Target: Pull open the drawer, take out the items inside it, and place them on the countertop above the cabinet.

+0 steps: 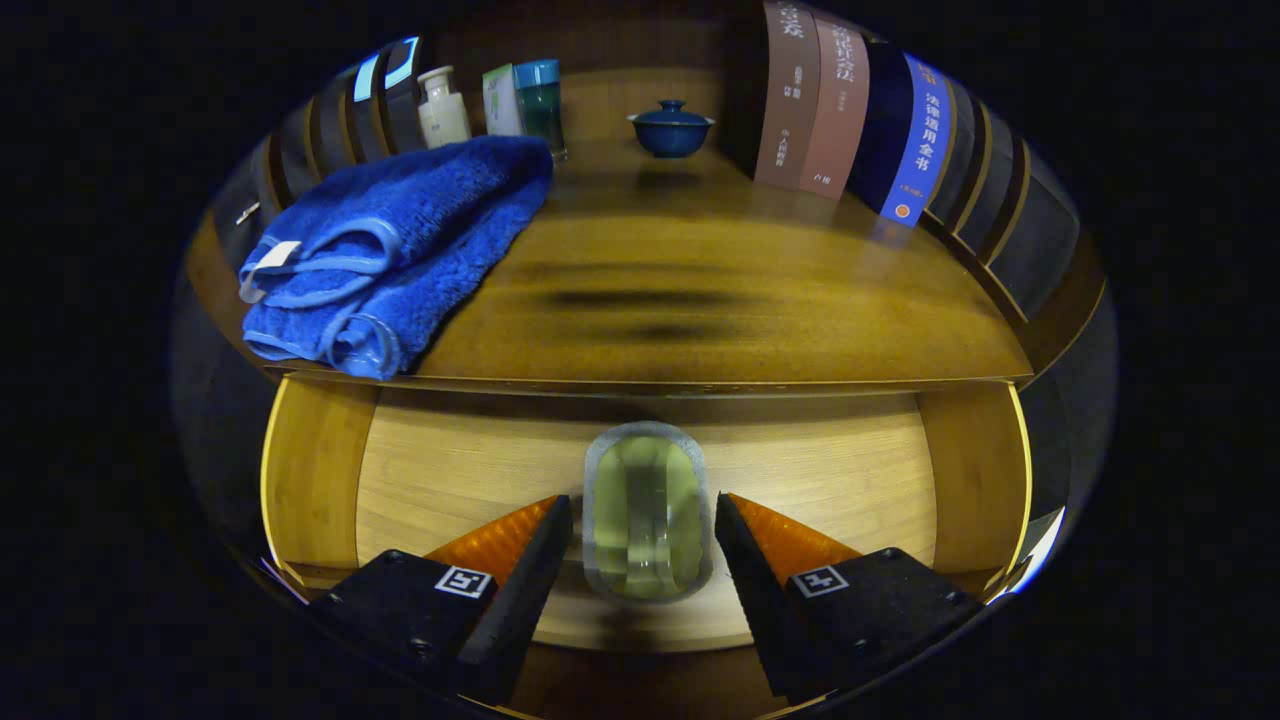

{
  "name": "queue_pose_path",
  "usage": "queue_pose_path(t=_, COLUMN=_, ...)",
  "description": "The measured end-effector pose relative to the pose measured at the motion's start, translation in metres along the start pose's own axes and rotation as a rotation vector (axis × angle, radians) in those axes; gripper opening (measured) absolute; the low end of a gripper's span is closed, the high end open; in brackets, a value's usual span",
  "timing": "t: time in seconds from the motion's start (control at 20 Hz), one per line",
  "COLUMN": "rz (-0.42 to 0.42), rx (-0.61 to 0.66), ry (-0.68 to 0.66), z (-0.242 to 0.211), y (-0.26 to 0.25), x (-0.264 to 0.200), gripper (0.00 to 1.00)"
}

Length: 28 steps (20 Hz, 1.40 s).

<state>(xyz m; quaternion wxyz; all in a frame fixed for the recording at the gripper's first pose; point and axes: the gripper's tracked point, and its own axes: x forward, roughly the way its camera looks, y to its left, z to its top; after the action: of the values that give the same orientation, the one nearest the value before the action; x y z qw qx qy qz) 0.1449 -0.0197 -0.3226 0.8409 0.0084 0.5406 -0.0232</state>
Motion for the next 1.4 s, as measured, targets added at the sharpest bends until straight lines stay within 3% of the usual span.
queue_pose_path(t=0.15, rz=0.003, rx=0.023, ry=0.039, z=-0.005, y=-0.004, x=0.013, gripper=0.77)
queue_pose_path(t=0.2, rz=0.004, rx=0.031, ry=0.05, z=-0.006, y=-0.005, x=0.015, gripper=0.76)
queue_pose_path(t=0.45, rz=0.002, rx=0.022, ry=0.054, z=-0.003, y=-0.007, x=0.015, gripper=0.25)
queue_pose_path(t=0.75, rz=0.025, rx=0.018, ry=0.044, z=-0.004, y=-0.005, x=0.012, gripper=0.28)
queue_pose_path(t=1.15, rz=0.066, rx=0.03, ry=-0.147, z=0.015, y=-0.005, x=-0.052, gripper=0.28)
queue_pose_path(t=1.3, rz=0.052, rx=0.038, ry=-0.14, z=0.008, y=-0.011, x=-0.051, gripper=0.27)
queue_pose_path(t=1.35, rz=0.052, rx=0.054, ry=-0.123, z=0.008, y=-0.009, x=-0.048, gripper=0.18)
queue_pose_path(t=1.4, rz=0.041, rx=0.062, ry=-0.102, z=0.005, y=-0.012, x=-0.044, gripper=0.15)
